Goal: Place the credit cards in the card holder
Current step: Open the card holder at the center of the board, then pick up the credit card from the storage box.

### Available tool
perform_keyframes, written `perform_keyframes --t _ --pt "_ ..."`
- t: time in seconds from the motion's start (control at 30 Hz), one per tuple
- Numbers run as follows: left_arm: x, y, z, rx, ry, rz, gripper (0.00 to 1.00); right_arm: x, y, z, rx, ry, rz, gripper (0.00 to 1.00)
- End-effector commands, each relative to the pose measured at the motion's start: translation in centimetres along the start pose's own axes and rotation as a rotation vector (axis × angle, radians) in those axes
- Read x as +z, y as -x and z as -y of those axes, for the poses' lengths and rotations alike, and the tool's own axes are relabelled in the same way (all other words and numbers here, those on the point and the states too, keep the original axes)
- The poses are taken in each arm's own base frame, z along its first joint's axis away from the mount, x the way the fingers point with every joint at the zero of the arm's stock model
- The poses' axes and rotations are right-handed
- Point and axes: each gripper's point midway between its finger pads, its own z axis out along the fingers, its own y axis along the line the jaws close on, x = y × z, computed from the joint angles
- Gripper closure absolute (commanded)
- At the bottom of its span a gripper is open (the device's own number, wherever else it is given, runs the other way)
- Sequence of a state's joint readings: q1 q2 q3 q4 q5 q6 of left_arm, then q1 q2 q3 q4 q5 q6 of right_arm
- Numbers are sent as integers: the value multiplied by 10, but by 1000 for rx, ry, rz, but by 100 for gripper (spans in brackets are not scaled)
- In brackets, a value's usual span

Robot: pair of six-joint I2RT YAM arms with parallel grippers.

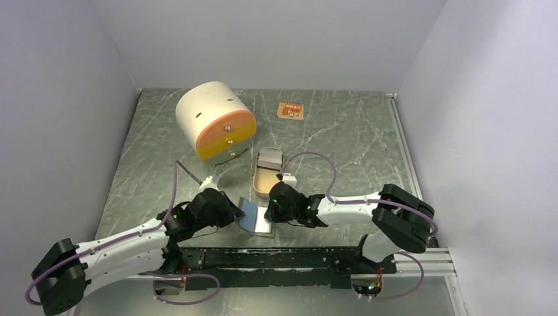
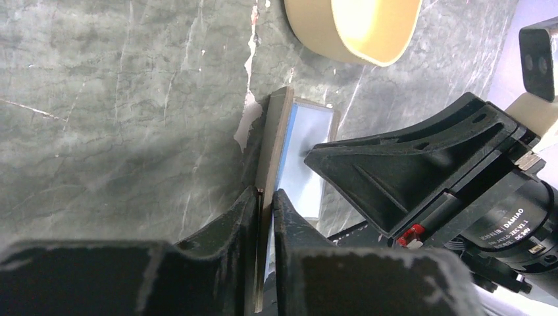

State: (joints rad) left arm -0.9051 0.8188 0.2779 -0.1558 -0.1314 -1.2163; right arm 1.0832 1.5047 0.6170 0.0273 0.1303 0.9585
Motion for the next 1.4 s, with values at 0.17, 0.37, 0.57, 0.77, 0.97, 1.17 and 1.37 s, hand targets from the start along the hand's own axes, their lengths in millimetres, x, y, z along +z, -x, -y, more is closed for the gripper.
perform_keyframes --t 0.17,0.37,0.57,0.77,0.97,1.17,1.37 --pt "-2 -5 -15 3 52 -14 69 -4 -5 37 -84 -121 9 79" --pt "-4 -5 -6 31 14 -23 85 -15 11 5 -129 -3 46 75" --pt "-8 1 7 59 -23 -9 91 -26 34 -24 -210 67 93 68" --pt "-5 1 6 70 -10 -13 91 -51 84 -50 -429 133 277 64" --pt "-3 0 10 80 -19 -21 91 -53 148 -42 -608 162 292 53" --pt "-2 2 15 89 -26 -16 91 -30 195 -15 -900 -58 342 39" --pt "-4 3 17 86 -36 -14 91 1 213 -4 -1090 -132 296 37"
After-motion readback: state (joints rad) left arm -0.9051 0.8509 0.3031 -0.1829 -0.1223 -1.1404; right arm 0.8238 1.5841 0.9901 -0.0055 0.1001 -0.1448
